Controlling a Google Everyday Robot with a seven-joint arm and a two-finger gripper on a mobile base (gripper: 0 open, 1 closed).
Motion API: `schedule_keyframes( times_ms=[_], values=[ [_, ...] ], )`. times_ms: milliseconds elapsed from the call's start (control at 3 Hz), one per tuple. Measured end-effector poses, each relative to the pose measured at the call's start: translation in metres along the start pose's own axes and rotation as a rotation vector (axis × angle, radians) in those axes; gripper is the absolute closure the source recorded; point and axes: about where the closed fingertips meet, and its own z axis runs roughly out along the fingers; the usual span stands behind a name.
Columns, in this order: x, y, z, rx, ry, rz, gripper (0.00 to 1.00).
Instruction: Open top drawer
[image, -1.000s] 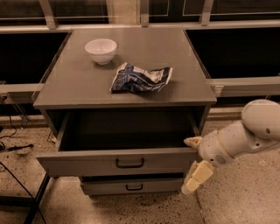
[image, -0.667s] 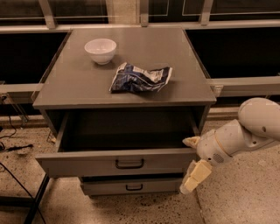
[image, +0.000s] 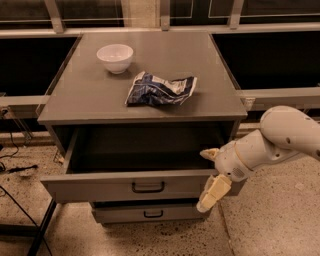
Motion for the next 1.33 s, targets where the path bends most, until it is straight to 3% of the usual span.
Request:
schedule_keyframes(
  times_ms=[333,1000,1333],
  values=[
    [-0.003,-0.006,0.011,-0.014,-0.009,-0.003,0.0],
    [0.013,0.006,0.023,-0.056,-0.022,0.054,0.0],
    [0.01,0.006,0.02,-0.056,-0.022,0.054,0.0]
  ],
)
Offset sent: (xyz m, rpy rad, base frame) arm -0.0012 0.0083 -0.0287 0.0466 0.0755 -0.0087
